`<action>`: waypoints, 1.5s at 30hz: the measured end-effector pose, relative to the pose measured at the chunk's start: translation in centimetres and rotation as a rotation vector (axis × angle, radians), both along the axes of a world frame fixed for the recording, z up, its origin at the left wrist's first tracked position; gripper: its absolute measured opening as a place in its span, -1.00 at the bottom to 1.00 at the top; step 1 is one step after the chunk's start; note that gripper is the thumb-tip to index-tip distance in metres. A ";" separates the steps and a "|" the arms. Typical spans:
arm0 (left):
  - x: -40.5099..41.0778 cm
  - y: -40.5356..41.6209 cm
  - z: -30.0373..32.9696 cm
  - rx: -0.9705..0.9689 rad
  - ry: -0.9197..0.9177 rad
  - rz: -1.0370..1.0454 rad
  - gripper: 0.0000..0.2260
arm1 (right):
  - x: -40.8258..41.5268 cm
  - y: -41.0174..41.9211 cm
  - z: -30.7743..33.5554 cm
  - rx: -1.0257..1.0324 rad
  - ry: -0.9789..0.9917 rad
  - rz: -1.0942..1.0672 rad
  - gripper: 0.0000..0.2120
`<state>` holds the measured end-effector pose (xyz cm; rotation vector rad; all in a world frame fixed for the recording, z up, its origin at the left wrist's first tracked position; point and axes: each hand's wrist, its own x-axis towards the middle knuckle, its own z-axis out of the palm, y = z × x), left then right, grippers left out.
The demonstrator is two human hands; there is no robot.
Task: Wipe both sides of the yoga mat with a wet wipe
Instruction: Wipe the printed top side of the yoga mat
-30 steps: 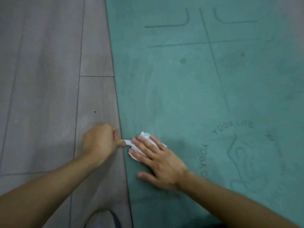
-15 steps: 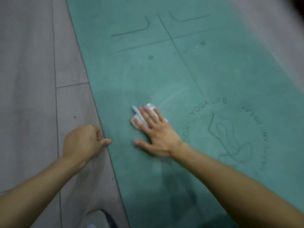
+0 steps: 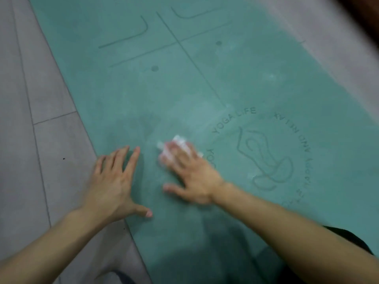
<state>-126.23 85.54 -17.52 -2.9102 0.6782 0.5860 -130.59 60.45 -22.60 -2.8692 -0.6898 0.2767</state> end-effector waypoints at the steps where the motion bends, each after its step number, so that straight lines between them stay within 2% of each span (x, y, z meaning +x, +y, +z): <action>1: -0.2 0.1 -0.5 0.006 0.016 -0.014 0.55 | -2.5 1.4 0.3 0.008 0.036 0.158 -0.20; 3: -0.6 0.4 -1.4 0.014 0.036 -0.013 0.57 | -3.7 0.1 0.6 0.016 0.052 0.319 -0.23; 4: -0.7 0.4 -1.6 0.014 0.052 0.004 0.57 | -2.4 -2.0 0.6 -0.004 0.033 0.299 -0.25; 6: -0.7 0.1 -1.6 0.025 0.093 0.030 0.58 | 2.2 -7.2 0.9 -0.075 0.018 0.016 -0.26; 9: -0.8 -0.4 -1.5 0.037 0.123 0.037 0.60 | 8.6 -14.9 1.4 -0.158 0.067 -0.578 -0.21; 11: -0.8 -0.7 -1.5 0.040 0.120 0.036 0.61 | 9.2 -14.3 0.9 -0.106 0.079 -0.758 -0.15; 12: -0.8 -0.7 -1.6 0.049 0.126 0.038 0.61 | 8.1 -11.8 0.4 -0.082 0.050 -0.717 -0.15; 13: -0.8 -0.8 -1.5 0.062 0.132 0.042 0.62 | 6.1 -8.5 0.1 -0.048 0.026 -0.588 -0.16; 16: -0.5 -1.0 -1.6 0.086 0.120 0.048 0.62 | -2.9 0.9 0.5 0.027 0.058 0.008 -0.19; 18: -0.4 -1.1 -1.8 0.090 0.112 0.044 0.63 | -5.9 1.8 1.0 0.039 0.096 0.219 -0.22; 19: -0.4 -1.1 -1.8 0.091 0.113 0.046 0.64 | -5.6 0.3 1.0 0.038 0.086 0.241 -0.24; 21: -0.4 -1.2 -1.6 0.099 0.127 0.055 0.64 | -2.0 -4.8 1.3 -0.027 0.041 0.052 -0.26; 24: -0.5 -1.1 -1.3 0.100 0.139 0.062 0.63 | 4.0 -14.1 1.9 -0.149 0.077 -0.530 -0.22; 26: -0.6 -1.2 -1.1 0.095 0.141 0.062 0.63 | 5.4 -15.8 2.0 -0.106 0.113 -0.811 -0.15; 27: -0.6 -1.2 -1.1 0.093 0.140 0.066 0.63 | 5.0 -14.1 1.6 -0.075 0.101 -0.836 -0.15; 28: -0.6 -1.2 -1.1 0.091 0.138 0.069 0.63 | 3.8 -10.9 1.2 -0.050 0.067 -0.770 -0.17; 30: -0.5 -1.2 -1.2 0.082 0.130 0.074 0.62 | -0.2 -2.8 0.8 0.027 0.017 -0.428 -0.22; 32: -0.4 -1.1 -1.4 0.064 0.118 0.064 0.61 | -4.9 3.7 0.7 0.039 0.068 -0.018 -0.23; 34: -0.4 -1.0 -1.5 0.051 0.116 0.059 0.60 | -6.6 4.1 0.8 0.040 0.097 0.157 -0.26; 36: -0.4 -1.0 -1.5 0.045 0.119 0.069 0.61 | -5.1 -0.7 1.2 0.021 0.059 0.056 -0.31; 40: -0.7 -0.7 -1.7 0.027 0.116 0.061 0.61 | -1.3 -13.8 2.2 -0.148 0.064 -0.569 -0.28; 42: -0.7 -0.6 -1.9 0.015 0.112 0.058 0.61 | -0.9 -13.9 2.0 -0.095 0.092 -0.834 -0.20; 43: -0.7 -0.5 -1.9 0.009 0.110 0.055 0.60 | -1.3 -11.4 1.5 -0.071 0.056 -0.853 -0.20; 44: -0.6 -0.5 -2.0 0.001 0.106 0.052 0.60 | -2.0 -7.8 1.1 -0.037 0.017 -0.770 -0.22; 45: -0.6 -0.4 -2.0 -0.007 0.105 0.049 0.60 | -3.1 -4.0 1.0 0.015 0.005 -0.596 -0.23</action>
